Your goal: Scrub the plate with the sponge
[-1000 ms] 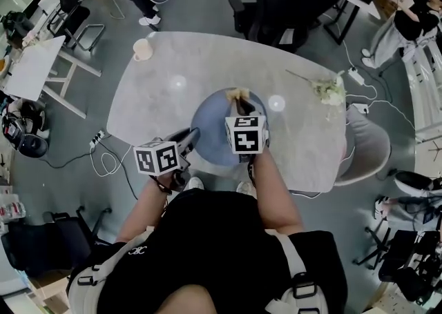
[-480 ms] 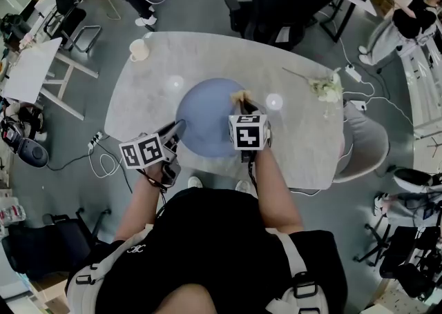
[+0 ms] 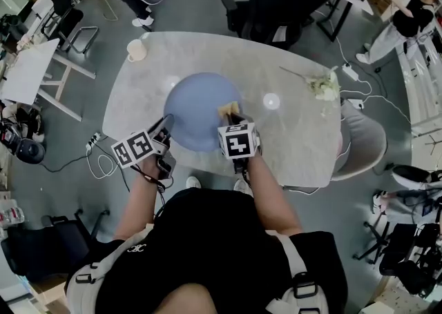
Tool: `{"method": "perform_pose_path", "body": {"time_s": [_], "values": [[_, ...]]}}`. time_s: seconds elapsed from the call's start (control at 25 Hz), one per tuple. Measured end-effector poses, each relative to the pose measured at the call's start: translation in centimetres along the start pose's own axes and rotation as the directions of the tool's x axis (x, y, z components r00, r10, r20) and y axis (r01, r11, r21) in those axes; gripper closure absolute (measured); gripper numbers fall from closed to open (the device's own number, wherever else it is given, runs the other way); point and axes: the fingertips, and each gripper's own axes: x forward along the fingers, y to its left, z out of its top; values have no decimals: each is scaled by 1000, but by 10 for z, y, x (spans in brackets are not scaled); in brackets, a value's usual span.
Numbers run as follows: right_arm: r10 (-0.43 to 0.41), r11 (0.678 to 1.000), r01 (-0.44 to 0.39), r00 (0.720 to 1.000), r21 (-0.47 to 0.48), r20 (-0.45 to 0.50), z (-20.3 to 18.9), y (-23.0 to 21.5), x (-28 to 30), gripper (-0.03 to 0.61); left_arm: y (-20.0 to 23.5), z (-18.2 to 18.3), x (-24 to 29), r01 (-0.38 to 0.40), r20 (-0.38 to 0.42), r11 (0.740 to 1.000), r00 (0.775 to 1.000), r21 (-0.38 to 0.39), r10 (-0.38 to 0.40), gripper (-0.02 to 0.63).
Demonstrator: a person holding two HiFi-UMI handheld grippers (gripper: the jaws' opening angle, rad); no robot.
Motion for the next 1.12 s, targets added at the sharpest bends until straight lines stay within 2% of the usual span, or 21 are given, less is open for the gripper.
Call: {"method": "perform_pose_path", "body": {"time_s": [0.32, 0.56, 0.84, 0.96, 1.12], "values": [[144, 989, -146, 987, -16, -78, -23, 43, 6, 557, 9, 2, 0, -35, 10, 999, 999, -20, 35, 549], [254, 964, -262, 955, -34, -150, -37, 77, 3, 557, 16, 1, 2, -51, 11, 997, 999, -59, 52, 549], [341, 931, -357, 925, -78, -168, -37, 114, -3, 557, 9, -11, 7, -37, -20, 997, 999, -71, 36, 549], [357, 921, -376, 919, -100, -164, -33, 122, -4, 557, 1, -21, 12, -20, -47, 998, 999, -57, 17, 548], [350, 923, -368, 925, -113, -149, -25, 117, -4, 557, -13, -31, 16, 5, -89, 1000, 996, 16, -3, 548]]}}
